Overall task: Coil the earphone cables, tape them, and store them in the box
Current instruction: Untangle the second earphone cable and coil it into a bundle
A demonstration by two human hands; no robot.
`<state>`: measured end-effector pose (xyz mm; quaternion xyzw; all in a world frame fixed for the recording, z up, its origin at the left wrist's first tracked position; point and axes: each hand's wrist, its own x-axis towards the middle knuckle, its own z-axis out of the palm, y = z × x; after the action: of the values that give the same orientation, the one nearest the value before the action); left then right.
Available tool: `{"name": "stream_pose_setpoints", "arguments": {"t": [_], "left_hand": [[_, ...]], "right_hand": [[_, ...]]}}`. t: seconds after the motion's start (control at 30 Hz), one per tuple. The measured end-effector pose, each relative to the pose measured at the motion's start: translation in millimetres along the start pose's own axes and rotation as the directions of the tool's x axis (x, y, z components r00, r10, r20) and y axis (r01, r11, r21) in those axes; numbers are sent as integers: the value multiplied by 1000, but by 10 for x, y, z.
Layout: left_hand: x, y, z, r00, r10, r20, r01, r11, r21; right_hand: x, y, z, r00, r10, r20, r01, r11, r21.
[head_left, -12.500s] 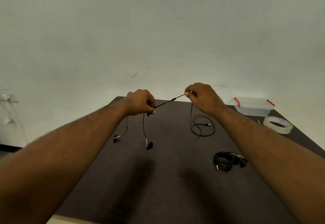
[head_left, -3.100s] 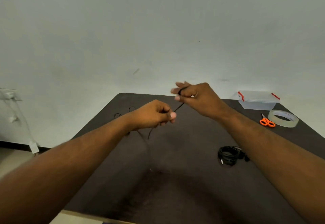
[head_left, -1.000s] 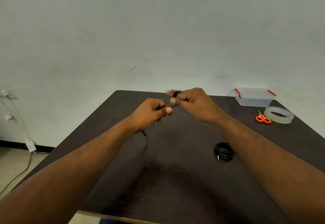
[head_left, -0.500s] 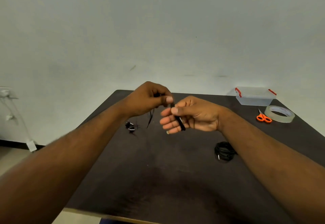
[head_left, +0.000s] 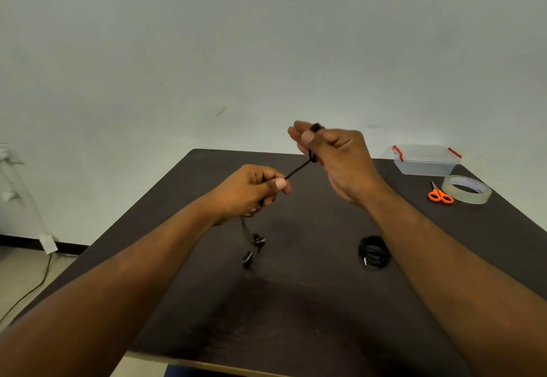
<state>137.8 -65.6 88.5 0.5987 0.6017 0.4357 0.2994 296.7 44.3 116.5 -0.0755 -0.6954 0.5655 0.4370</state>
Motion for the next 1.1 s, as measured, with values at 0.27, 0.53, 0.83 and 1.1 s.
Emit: {"name": "stream_pose_setpoints", "arguments": {"t": [0.27,0.53,0.83,1.1], "left_hand": [[12,147,-269,999,-5,33,-16,801,598],[46,292,-311,989,145,31,-143,879,455],[63,294,-75,945,256,-202,-271,962,-47],[121,299,-155,909,346,-232,-320,936,144]], "right_hand": [[-105,349,-76,898,298,324,79,615,-785],[-234,127,51,709,592,383,-493,805,-332],[-408,-46,103,719,524,457,-661,718,217],[-434,-60,124,714,554,428,-666,726,171]]}}
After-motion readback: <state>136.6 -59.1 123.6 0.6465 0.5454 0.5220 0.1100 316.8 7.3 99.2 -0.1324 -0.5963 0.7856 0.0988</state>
